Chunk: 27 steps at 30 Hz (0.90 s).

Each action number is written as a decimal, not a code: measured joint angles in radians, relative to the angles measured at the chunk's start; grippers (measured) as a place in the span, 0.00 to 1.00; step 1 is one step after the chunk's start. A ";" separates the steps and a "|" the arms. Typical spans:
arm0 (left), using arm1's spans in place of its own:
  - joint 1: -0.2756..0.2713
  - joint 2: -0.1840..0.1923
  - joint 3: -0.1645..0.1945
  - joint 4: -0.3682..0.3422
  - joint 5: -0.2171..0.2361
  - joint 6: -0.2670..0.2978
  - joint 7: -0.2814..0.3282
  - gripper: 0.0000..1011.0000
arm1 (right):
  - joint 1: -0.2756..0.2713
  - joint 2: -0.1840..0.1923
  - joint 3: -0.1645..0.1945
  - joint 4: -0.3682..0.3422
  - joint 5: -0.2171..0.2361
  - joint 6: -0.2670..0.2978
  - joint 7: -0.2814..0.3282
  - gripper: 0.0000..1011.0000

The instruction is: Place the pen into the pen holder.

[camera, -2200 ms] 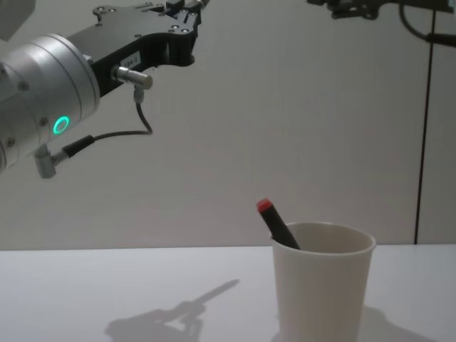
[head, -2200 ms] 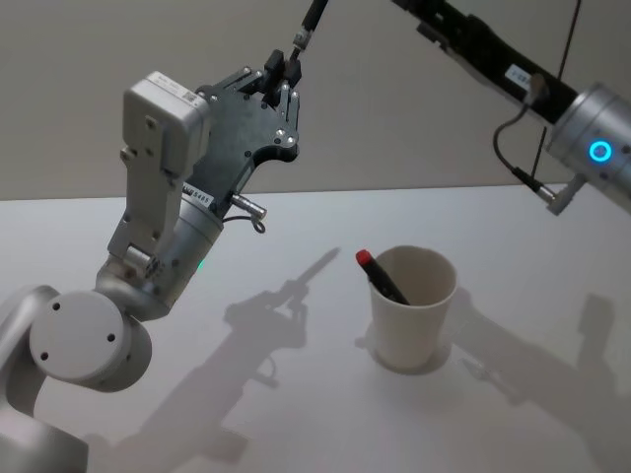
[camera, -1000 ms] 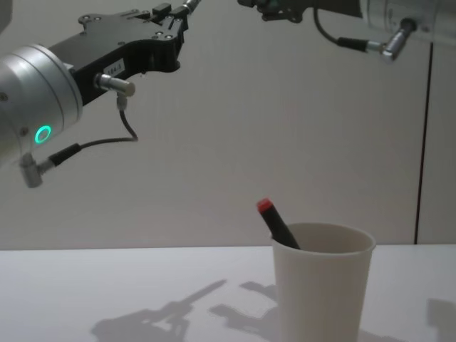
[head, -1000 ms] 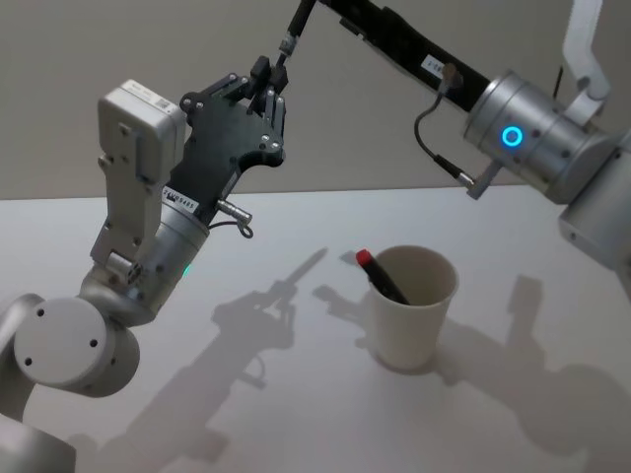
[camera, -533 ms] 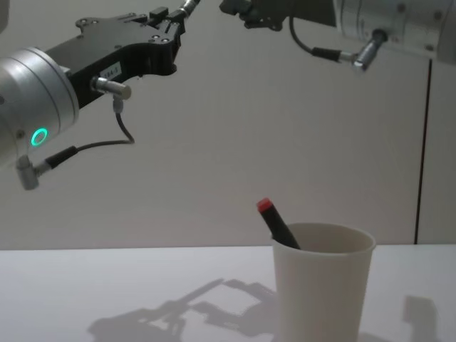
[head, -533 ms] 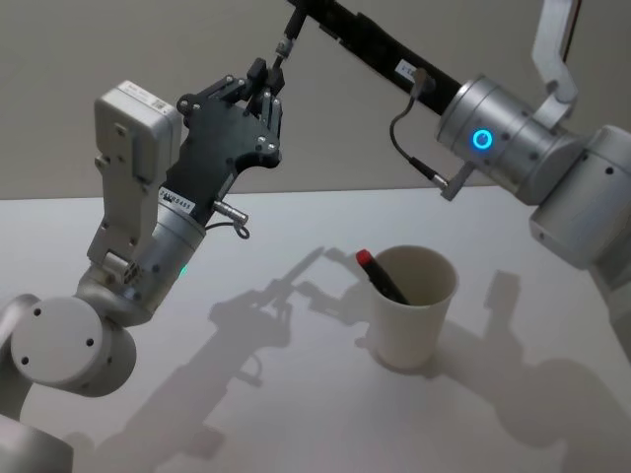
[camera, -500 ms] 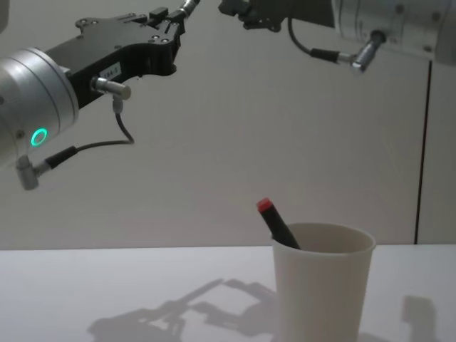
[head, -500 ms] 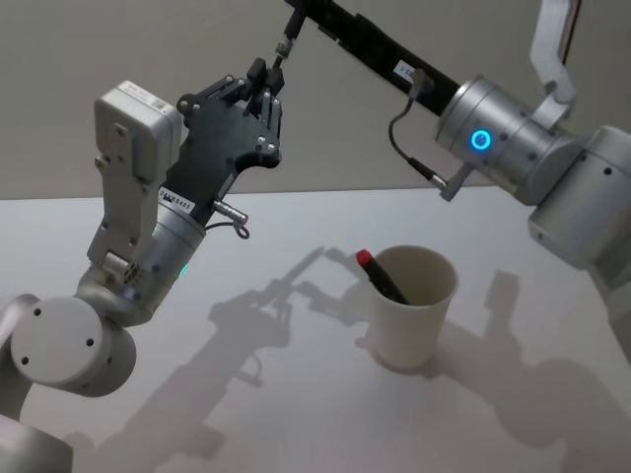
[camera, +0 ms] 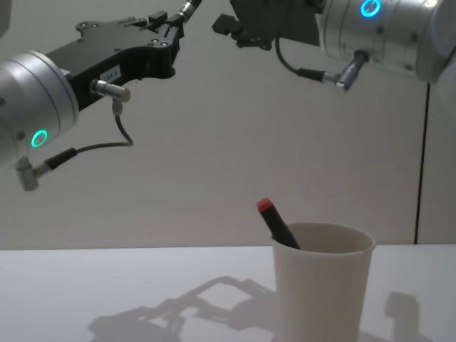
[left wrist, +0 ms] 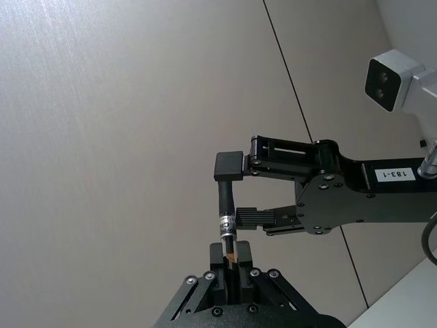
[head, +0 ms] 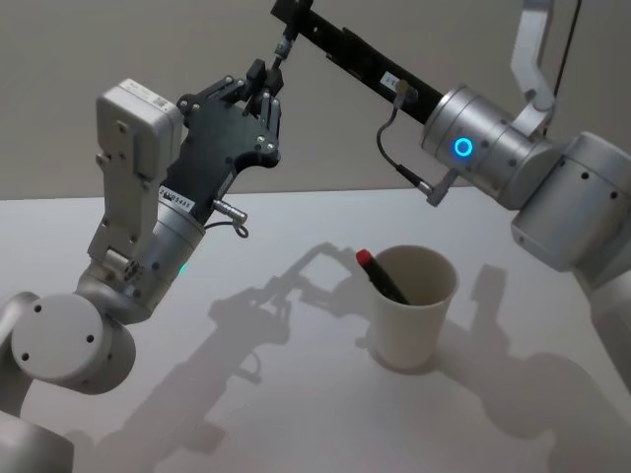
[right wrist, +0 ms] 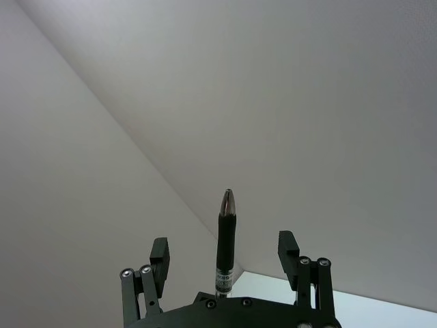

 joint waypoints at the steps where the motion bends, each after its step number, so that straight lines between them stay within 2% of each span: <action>1: -0.001 -0.001 0.000 0.001 0.000 0.001 -0.001 0.11 | 0.002 -0.002 -0.001 0.005 -0.001 -0.003 0.000 0.99; 27: -0.006 -0.006 -0.003 0.008 0.002 0.006 -0.007 0.11 | 0.047 -0.040 -0.035 0.084 -0.024 -0.047 0.010 0.99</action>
